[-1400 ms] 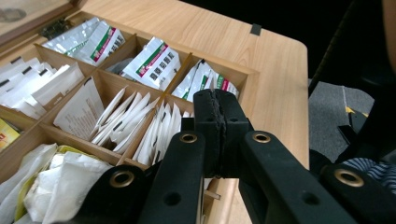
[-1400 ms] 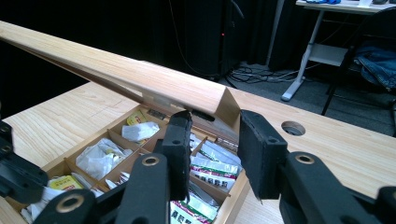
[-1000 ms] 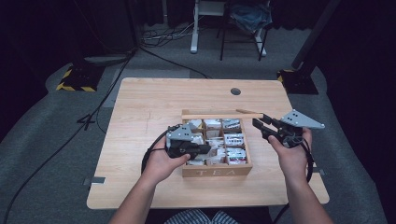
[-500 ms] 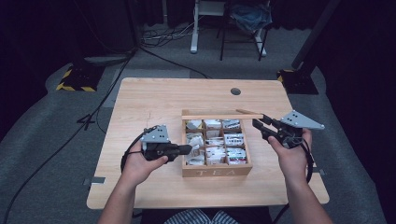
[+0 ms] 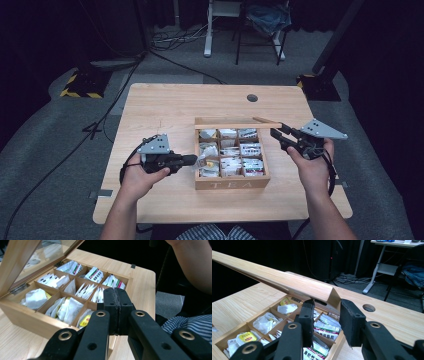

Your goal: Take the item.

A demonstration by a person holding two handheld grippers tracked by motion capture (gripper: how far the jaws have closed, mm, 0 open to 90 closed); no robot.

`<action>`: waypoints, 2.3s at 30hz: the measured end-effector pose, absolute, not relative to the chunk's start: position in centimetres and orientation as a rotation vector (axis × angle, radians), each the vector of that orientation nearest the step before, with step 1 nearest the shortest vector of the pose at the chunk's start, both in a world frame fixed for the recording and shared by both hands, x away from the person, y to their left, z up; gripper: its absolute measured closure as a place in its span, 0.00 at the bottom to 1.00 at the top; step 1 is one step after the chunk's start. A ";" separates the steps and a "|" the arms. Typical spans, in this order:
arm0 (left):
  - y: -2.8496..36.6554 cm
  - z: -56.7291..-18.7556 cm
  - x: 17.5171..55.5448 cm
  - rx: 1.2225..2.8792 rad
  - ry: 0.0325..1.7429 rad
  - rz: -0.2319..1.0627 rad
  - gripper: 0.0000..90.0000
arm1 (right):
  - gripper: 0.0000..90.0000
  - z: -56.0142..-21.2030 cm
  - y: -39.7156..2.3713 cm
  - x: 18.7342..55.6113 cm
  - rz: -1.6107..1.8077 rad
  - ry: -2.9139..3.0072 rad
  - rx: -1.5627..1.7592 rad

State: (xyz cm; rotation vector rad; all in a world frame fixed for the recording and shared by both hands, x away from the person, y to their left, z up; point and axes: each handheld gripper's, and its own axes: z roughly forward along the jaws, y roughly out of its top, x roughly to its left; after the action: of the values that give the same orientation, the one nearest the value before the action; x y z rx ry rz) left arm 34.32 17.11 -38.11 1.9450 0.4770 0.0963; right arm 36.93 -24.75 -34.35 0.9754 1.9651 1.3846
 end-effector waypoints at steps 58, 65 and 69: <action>24.6 -45.3 38.1 1.953 0.901 0.130 0.98 | 0.72 -34.5 -24.8 36.8 1.386 1.970 0.974; 25.0 -45.9 38.3 1.945 0.938 0.150 0.98 | 0.69 -34.6 -24.6 36.9 1.367 1.982 0.979; 25.2 -46.1 38.4 1.945 0.957 0.159 0.98 | 0.68 -34.8 -24.5 37.0 1.359 1.985 0.978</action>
State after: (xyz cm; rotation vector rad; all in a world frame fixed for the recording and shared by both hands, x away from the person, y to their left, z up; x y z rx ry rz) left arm 38.40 25.21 -46.10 1.9448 0.9573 0.1586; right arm 37.02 -24.46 -34.79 0.9780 1.9854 1.3592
